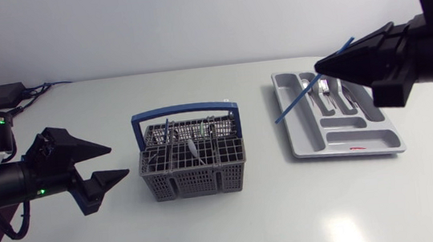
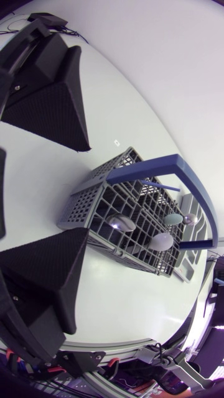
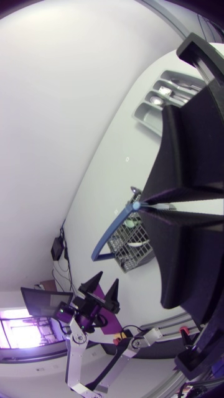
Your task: Unload the cutlery basket into the drawer organizer.
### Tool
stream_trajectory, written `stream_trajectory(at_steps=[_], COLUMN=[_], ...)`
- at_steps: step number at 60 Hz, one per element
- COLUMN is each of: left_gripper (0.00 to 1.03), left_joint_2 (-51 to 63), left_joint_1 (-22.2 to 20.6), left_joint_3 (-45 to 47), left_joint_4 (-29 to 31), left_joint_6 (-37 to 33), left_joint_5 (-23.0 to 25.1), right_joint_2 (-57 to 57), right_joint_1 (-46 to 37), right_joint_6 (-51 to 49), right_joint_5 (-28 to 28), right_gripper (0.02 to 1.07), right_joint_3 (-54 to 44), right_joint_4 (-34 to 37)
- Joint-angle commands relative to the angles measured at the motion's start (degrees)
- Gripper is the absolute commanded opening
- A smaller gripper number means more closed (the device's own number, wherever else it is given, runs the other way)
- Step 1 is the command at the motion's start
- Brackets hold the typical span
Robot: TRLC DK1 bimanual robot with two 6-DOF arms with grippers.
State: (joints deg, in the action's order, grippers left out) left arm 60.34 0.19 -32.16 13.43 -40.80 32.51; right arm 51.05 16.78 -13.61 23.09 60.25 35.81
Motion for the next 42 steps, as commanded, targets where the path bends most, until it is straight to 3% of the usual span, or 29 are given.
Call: stream_trajectory(at_steps=[1, 18, 42], left_gripper=[0.94, 0.94, 0.94], left_joint_2=[-0.75, -0.75, -0.66], left_joint_1=[0.17, -0.01, 0.17], left_joint_3=[1.75, 1.66, 1.58], left_joint_4=[-0.07, -0.25, -0.25], left_joint_6=[-1.48, -1.66, -2.89], left_joint_5=[-0.08, 0.01, -0.17], right_joint_2=[2.92, 19.18, 43.26], right_joint_1=[-5.17, -17.57, -19.06], right_joint_6=[-3.01, -5.47, -5.11], right_joint_5=[1.43, 3.98, -0.42], right_gripper=[0.12, 0.12, 0.12], right_joint_3=[1.54, 8.57, 23.42], right_joint_4=[2.42, 5.85, 11.91])
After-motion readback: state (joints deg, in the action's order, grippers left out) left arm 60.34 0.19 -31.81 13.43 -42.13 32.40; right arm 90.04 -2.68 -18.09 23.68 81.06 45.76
